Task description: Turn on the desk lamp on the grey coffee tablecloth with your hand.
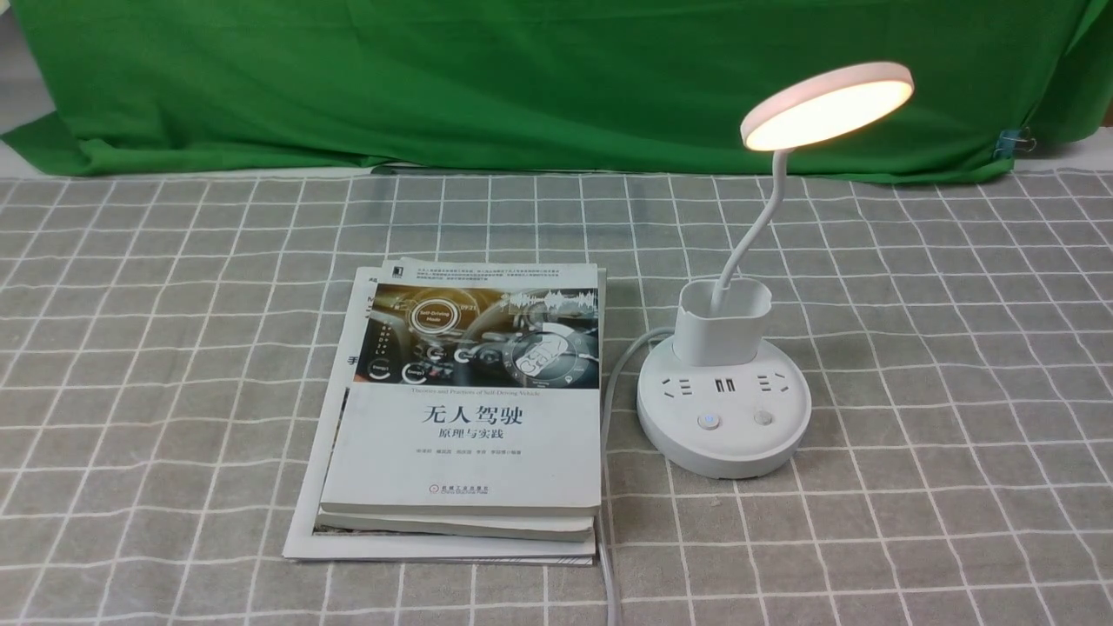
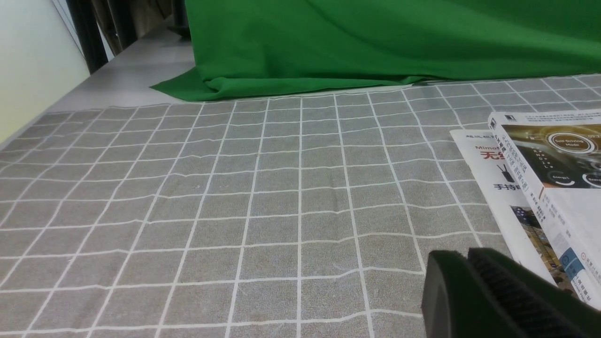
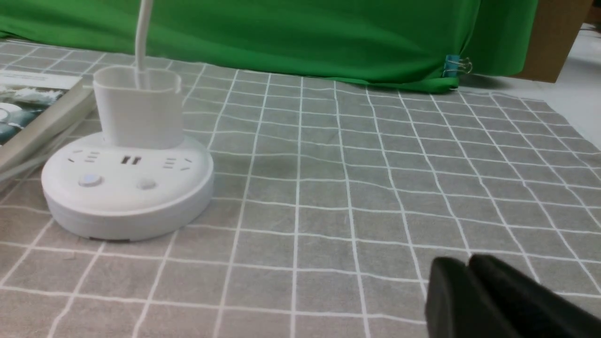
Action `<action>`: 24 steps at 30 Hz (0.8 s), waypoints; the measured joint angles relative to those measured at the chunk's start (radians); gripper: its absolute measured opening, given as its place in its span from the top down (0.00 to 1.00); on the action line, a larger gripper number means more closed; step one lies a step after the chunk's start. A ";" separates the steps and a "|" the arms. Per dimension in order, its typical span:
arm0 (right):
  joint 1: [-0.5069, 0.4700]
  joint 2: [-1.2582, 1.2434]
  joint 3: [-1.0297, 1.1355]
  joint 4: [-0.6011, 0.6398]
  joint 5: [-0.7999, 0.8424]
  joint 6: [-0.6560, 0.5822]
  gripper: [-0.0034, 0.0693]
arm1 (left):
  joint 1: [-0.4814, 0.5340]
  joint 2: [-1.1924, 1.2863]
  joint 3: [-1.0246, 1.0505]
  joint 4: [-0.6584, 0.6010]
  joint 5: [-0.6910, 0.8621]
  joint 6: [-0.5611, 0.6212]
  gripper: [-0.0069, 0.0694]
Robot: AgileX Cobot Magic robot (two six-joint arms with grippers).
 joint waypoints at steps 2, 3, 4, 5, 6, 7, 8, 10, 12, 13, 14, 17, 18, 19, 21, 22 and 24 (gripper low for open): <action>0.000 0.000 0.000 0.000 0.000 0.000 0.81 | 0.000 0.000 0.000 0.000 0.000 0.000 0.88; 0.000 0.000 0.000 0.000 0.000 0.000 0.81 | 0.000 0.000 0.000 0.000 0.000 0.000 0.88; 0.000 0.000 0.000 0.000 0.000 0.000 0.81 | 0.000 0.000 0.000 0.000 0.000 0.000 0.88; 0.000 0.000 0.000 0.000 0.000 0.000 0.80 | 0.000 0.000 0.000 0.000 0.000 0.000 0.88; 0.000 0.000 0.000 0.000 0.000 0.000 0.80 | 0.000 0.000 0.000 0.000 0.000 0.000 0.88; 0.000 0.000 0.000 0.000 0.000 0.000 0.80 | 0.000 0.000 0.000 0.000 0.000 0.000 0.88; 0.000 0.000 0.000 0.000 0.000 0.000 0.80 | 0.000 0.000 0.000 0.000 0.000 0.000 0.88; 0.000 0.000 0.000 0.000 0.000 0.000 0.79 | 0.000 0.000 0.000 0.000 0.000 0.000 0.88; 0.000 0.000 0.000 0.000 0.000 0.000 0.78 | 0.000 0.000 0.000 0.000 0.000 -0.002 0.88; 0.000 0.000 0.000 0.000 0.000 0.000 0.78 | 0.000 0.000 0.000 0.000 0.000 -0.002 0.88; 0.000 0.000 0.000 0.000 0.000 0.000 0.77 | 0.000 0.000 0.000 0.000 0.000 -0.001 0.88; 0.000 0.000 0.000 0.000 0.000 0.000 0.76 | 0.000 0.000 0.000 0.000 0.000 -0.001 0.88; 0.000 0.000 0.000 0.000 0.000 0.000 0.76 | 0.000 0.000 0.000 0.000 0.000 -0.001 0.88; 0.000 0.000 0.000 0.000 0.000 0.000 0.76 | 0.000 0.000 0.000 0.000 0.000 -0.001 0.88; 0.000 0.000 0.000 0.000 0.000 0.000 0.76 | 0.000 0.000 0.000 0.000 0.000 -0.001 0.88; 0.000 0.000 0.000 0.000 0.000 0.000 0.76 | 0.000 0.000 0.000 0.000 0.000 -0.001 0.88; 0.000 0.000 0.000 0.000 0.000 0.000 0.75 | 0.000 0.000 0.000 0.000 0.000 -0.001 0.88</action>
